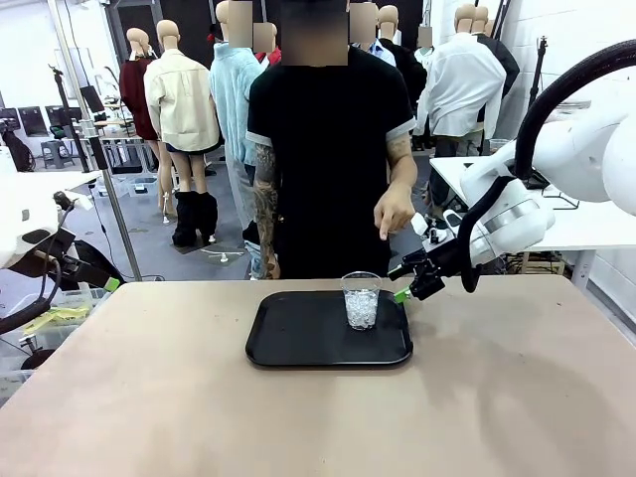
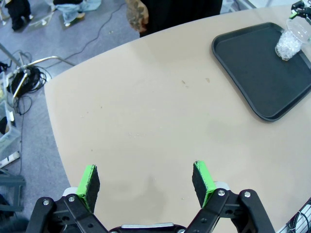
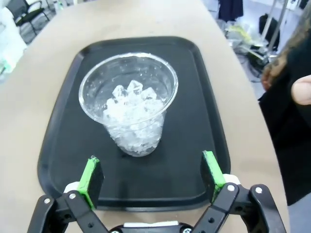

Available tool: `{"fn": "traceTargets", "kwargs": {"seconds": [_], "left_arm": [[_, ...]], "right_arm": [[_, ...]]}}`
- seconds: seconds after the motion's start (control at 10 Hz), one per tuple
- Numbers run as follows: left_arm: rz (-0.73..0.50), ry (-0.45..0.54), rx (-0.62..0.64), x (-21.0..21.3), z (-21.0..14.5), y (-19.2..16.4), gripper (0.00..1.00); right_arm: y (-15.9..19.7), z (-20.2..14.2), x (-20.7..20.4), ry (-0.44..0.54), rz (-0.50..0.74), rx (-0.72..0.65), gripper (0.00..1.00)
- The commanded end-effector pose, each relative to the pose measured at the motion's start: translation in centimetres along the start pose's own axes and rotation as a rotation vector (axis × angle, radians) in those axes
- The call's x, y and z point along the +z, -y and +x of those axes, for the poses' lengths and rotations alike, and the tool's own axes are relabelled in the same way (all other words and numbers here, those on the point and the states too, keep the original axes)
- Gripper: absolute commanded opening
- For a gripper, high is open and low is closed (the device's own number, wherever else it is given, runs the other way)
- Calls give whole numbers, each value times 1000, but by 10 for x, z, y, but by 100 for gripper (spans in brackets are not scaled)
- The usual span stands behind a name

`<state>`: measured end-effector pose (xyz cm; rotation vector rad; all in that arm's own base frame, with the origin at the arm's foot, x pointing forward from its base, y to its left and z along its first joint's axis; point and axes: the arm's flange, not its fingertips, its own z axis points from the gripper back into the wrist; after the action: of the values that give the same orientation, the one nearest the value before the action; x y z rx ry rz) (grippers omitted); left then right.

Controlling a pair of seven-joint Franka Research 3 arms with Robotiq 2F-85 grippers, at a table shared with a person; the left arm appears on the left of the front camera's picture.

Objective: Pour the drink into the iced cup.
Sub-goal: Pick up the iced cup indicated by the human and present it to them.

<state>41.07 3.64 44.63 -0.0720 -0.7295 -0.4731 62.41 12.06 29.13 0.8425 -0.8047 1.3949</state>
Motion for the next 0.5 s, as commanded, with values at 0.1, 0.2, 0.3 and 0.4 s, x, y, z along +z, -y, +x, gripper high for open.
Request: {"fn": "traceTargets", "kwargs": {"seconds": [0.1, 0.2, 0.3, 0.4], "left_arm": [[11, 8, 3, 0, 0, -1, 100], [11, 8, 3, 0, 0, -1, 100], [11, 8, 3, 0, 0, -1, 100], [11, 8, 3, 0, 0, -1, 100]], "right_arm": [[2, -7, -18, 34, -37, -37, 100], [2, -8, -25, 49, -61, -38, 100], [4, -10, -31, 50, -39, -35, 100], [7, -11, -36, 59, -22, -28, 100]]}}
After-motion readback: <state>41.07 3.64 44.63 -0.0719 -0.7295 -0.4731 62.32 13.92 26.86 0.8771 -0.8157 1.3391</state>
